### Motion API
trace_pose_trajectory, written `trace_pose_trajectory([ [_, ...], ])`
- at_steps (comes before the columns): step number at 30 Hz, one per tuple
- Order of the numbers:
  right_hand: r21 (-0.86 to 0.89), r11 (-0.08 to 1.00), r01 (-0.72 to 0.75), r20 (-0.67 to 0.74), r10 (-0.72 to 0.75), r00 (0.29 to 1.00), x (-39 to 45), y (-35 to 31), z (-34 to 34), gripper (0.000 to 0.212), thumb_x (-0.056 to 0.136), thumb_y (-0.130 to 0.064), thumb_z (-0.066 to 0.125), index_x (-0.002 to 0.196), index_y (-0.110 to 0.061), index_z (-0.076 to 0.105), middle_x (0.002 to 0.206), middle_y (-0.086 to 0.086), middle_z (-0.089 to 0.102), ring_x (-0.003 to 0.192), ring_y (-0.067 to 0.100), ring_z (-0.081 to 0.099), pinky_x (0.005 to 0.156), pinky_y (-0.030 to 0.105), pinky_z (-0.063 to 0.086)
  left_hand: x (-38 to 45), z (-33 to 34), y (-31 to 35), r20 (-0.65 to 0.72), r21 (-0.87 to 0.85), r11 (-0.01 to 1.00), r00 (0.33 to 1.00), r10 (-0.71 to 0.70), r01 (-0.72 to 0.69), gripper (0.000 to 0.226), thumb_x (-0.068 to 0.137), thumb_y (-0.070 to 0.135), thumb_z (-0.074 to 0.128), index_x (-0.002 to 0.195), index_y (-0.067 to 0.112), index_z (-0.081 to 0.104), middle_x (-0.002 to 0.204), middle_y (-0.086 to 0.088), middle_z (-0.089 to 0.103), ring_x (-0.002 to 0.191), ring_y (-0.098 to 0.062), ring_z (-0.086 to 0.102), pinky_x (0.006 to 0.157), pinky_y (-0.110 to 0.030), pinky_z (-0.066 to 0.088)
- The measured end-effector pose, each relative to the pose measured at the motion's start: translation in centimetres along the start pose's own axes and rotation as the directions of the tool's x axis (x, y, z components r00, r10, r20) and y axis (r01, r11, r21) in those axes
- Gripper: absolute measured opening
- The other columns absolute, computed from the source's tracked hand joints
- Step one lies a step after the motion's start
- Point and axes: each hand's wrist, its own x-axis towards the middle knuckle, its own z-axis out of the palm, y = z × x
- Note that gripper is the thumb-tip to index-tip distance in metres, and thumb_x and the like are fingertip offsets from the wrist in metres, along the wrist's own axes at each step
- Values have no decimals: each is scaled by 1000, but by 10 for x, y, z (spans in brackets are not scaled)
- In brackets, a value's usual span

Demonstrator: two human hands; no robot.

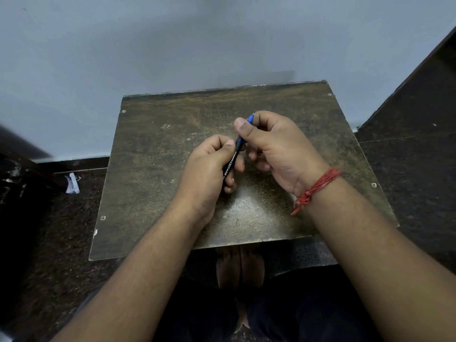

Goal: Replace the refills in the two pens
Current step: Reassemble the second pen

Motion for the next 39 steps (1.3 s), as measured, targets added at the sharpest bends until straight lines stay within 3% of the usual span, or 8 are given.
trace_pose_trajectory([
  [5, -107, 994, 31, -20, -33, 999, 0, 2, -1, 28, 94, -37, 67, 88, -12, 54, 67, 4, 59, 54, 19, 51, 36, 20, 28, 0, 0, 0, -3, 4, 1000, 1000, 2, -2, 16, 104, 20, 46, 98, 9, 57, 61, 1, 57, 44, -10, 36, 42, -23, 29],
  [10, 6, 999, 45, 6, -45, 999, 0, -2, -7, 11, 99, -14, 59, 103, -6, 65, 76, 2, 59, 50, 6, 49, 36, 18, 30, 1, -1, -1, -22, 5, 1000, 1000, 1, -1, 18, 103, 20, 46, 100, 8, 59, 60, 2, 57, 45, -10, 36, 43, -23, 29],
  [15, -9, 1000, 22, -29, -22, 999, 3, 2, -4, 17, 93, -23, 68, 87, -13, 56, 71, 3, 59, 46, 8, 48, 34, 19, 28, 1, 0, -1, -24, 16, 1000, 1000, 13, -13, 17, 104, 20, 46, 101, 8, 58, 60, 3, 57, 45, -10, 37, 43, -23, 31],
  [18, -63, 997, 39, -25, -40, 999, 2, 2, -6, 20, 95, -29, 66, 95, -10, 59, 83, 10, 64, 49, 10, 50, 35, 20, 29, 1, -1, -1, -26, 11, 1000, 1000, 16, -15, 16, 104, 20, 47, 99, 9, 58, 62, 2, 58, 45, -10, 38, 43, -23, 31],
  [24, 16, 999, 46, 24, -47, 999, 1, 0, -6, 11, 99, -11, 58, 102, -3, 65, 96, 10, 69, 47, 7, 46, 35, 18, 28, 2, -2, -2, -36, 1, 1000, 999, 14, -14, 16, 103, 20, 48, 102, 8, 59, 61, 2, 58, 44, -10, 37, 43, -22, 30],
  [31, -25, 1000, 6, -33, -6, 999, 3, 3, -5, 31, 94, -30, 67, 104, -3, 58, 98, 20, 63, 49, 9, 47, 35, 19, 27, 1, -1, -2, -19, 8, 1000, 1000, 17, -17, 16, 103, 20, 48, 97, 11, 58, 62, 2, 58, 45, -9, 38, 43, -23, 31],
  [35, 51, 998, 43, 15, -44, 999, 1, 0, -8, 15, 99, -14, 58, 109, -5, 64, 109, 17, 70, 49, 7, 46, 36, 18, 27, 2, -2, -2, -36, 9, 1000, 999, 14, -14, 16, 103, 21, 48, 102, 9, 60, 62, 2, 58, 45, -10, 38, 43, -23, 31],
  [39, 52, 998, 29, 20, -30, 999, 2, 1, -6, 9, 98, -13, 61, 99, -4, 62, 97, 11, 68, 46, 7, 43, 35, 18, 26, 1, -2, -2, -32, 12, 1000, 999, 14, -13, 15, 103, 20, 48, 100, 10, 59, 61, 3, 58, 45, -9, 38, 44, -24, 31],
])
